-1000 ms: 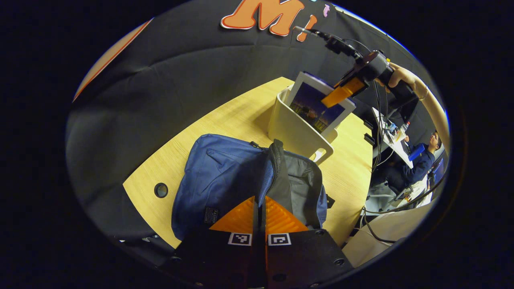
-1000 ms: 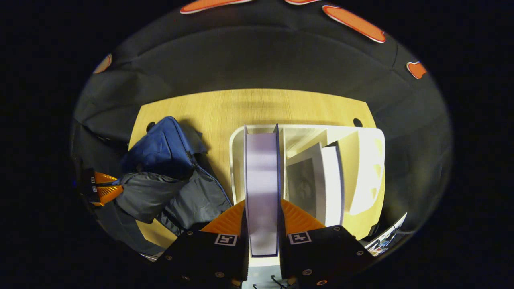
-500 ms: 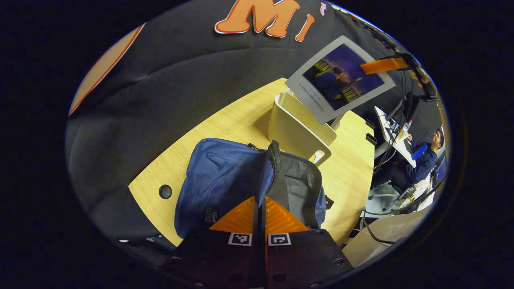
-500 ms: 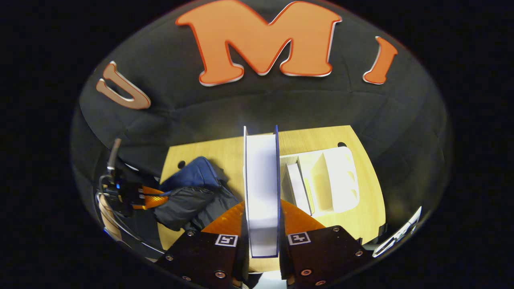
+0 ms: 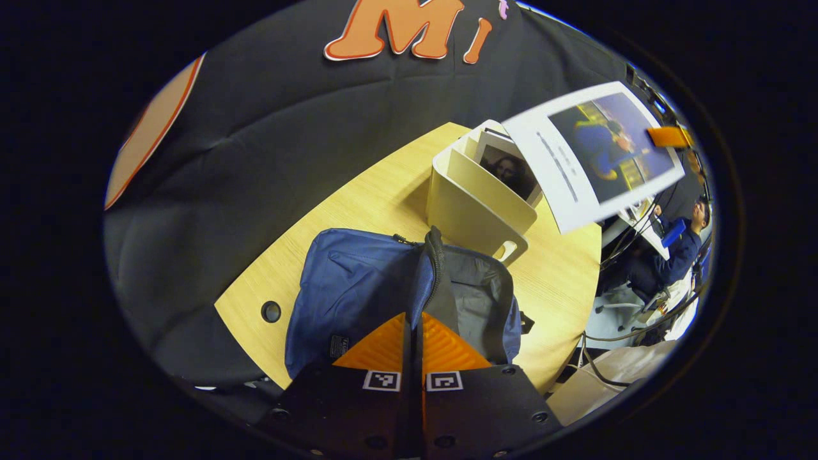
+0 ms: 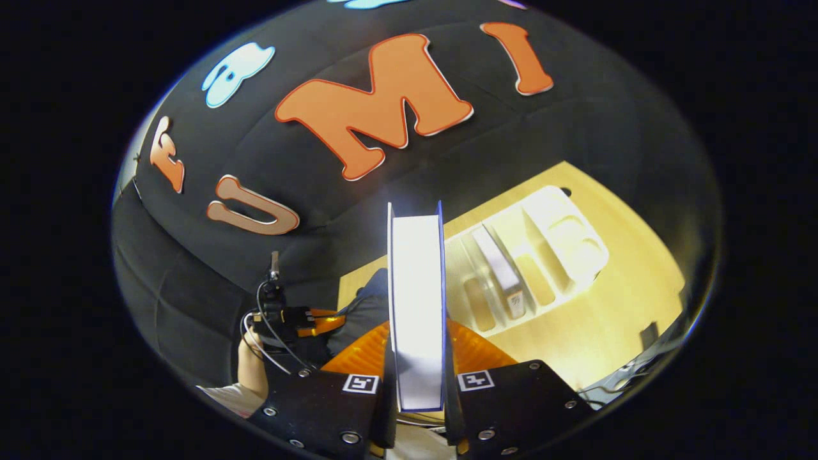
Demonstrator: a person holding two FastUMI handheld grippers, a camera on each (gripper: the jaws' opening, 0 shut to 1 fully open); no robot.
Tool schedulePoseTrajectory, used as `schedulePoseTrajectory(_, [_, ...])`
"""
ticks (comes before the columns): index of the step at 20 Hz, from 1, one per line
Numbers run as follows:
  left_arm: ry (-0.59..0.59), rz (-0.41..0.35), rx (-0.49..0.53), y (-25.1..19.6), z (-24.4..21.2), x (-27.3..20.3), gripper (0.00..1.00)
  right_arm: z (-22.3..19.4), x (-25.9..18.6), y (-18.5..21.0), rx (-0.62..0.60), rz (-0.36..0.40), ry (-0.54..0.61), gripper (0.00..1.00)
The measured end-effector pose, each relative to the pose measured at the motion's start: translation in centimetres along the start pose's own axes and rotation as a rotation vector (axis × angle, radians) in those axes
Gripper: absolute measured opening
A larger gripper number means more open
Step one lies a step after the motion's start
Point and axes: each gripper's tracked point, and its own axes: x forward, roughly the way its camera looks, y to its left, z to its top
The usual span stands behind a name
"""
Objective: Open the schoolbag, grab two books from the bookshelf and put them into the schoolbag.
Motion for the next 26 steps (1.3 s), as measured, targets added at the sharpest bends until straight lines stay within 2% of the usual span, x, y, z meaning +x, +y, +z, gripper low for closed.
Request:
schedulePoseTrajectory(2, [0.008, 0.007, 0.01, -0.2, 0.3, 0.1, 0.01, -3.6, 1.2, -0.3, 0.075, 0.053, 0.034, 0.3])
schedulePoseTrajectory(5, [0.022, 0.006, 0.02, -0.6, 0.4, 0.4, 0.01, -8.5, 3.5, -3.4, 0.186, 0.079, 0.07, 0.3])
schedulePoseTrajectory(11, [0.053, -0.026, 0.041, -2.6, 0.6, 0.5, 0.01, -15.4, 9.6, -6.1, 0.401, 0.144, 0.111, 0.3])
schedulePoseTrajectory(15, [0.046, -0.021, 0.085, -3.9, 1.4, -0.2, 0.01, -16.3, 13.8, -4.6, 0.458, 0.202, 0.087, 0.3])
schedulePoseTrajectory(19, [0.041, -0.034, 0.069, -4.9, 1.4, -0.4, 0.01, -16.6, 18.8, -3.0, 0.465, 0.188, 0.073, 0.3])
schedulePoseTrajectory(22, [0.037, -0.032, 0.058, -4.9, 1.5, -0.6, 0.01, -16.8, 21.8, -1.4, 0.522, 0.184, 0.095, 0.3])
schedulePoseTrajectory(26, [0.027, -0.05, 0.061, -5.7, 1.6, -1.1, 0.01, -17.4, 26.6, 0.8, 0.511, 0.162, 0.115, 0.3])
